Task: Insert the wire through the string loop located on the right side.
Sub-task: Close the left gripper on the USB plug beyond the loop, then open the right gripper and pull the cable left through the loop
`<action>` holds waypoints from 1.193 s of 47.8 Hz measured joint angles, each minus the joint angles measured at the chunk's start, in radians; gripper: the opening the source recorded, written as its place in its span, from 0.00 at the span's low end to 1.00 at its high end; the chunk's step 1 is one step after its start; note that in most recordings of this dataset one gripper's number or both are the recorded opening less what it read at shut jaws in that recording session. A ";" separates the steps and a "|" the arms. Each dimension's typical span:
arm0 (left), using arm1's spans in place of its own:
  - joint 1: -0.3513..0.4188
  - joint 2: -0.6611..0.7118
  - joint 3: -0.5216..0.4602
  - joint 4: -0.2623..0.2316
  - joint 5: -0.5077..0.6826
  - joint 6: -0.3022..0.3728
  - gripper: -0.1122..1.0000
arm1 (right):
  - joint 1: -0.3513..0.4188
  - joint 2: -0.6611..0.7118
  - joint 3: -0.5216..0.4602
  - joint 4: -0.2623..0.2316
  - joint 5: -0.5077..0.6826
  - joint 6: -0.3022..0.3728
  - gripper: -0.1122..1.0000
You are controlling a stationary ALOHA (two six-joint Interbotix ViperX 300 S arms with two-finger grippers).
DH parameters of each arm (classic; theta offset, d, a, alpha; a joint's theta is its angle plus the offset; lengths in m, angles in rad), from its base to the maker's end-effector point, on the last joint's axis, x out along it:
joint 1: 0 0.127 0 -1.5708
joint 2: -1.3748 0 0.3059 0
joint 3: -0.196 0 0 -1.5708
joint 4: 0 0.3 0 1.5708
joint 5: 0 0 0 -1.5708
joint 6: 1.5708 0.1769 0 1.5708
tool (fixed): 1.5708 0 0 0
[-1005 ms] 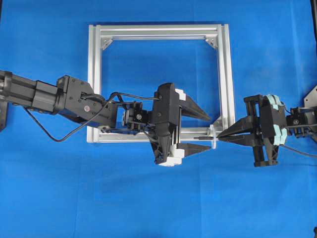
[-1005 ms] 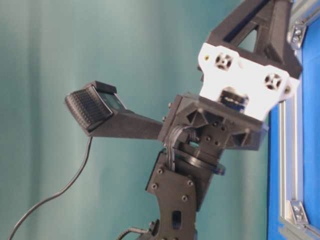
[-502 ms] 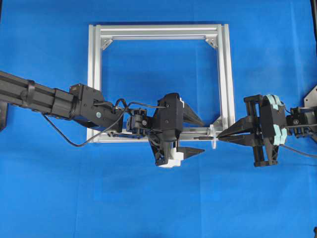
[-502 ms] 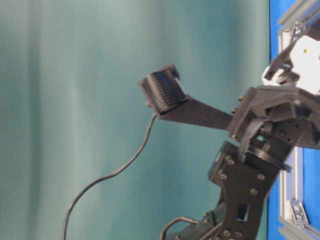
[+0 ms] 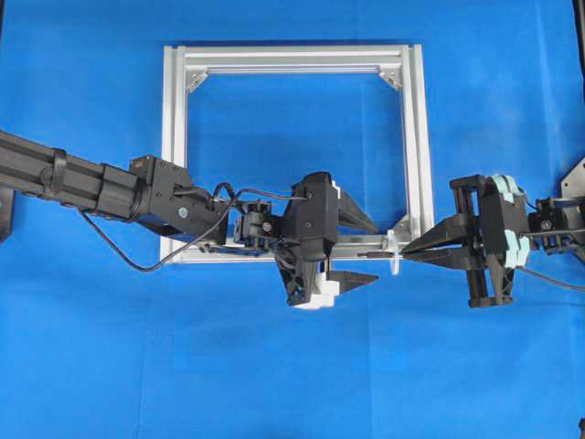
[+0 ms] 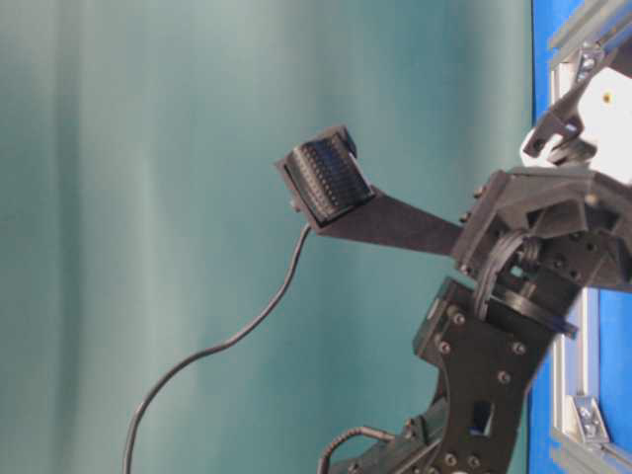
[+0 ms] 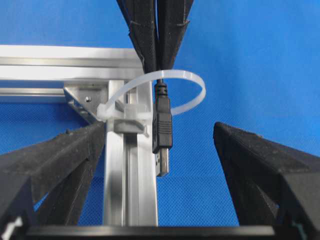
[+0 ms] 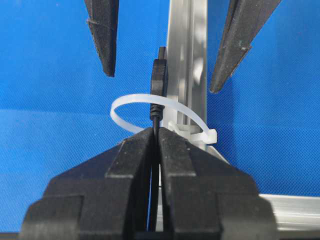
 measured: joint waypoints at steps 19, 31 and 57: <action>0.000 0.011 -0.028 0.000 0.049 -0.003 0.50 | 0.000 0.000 0.000 0.000 0.000 0.000 0.08; 0.000 0.015 -0.044 0.000 0.071 0.006 0.17 | 0.000 0.000 0.000 -0.002 0.002 -0.002 0.08; 0.000 0.015 -0.044 0.000 0.081 0.006 0.17 | 0.003 0.000 0.000 -0.003 0.002 0.000 0.89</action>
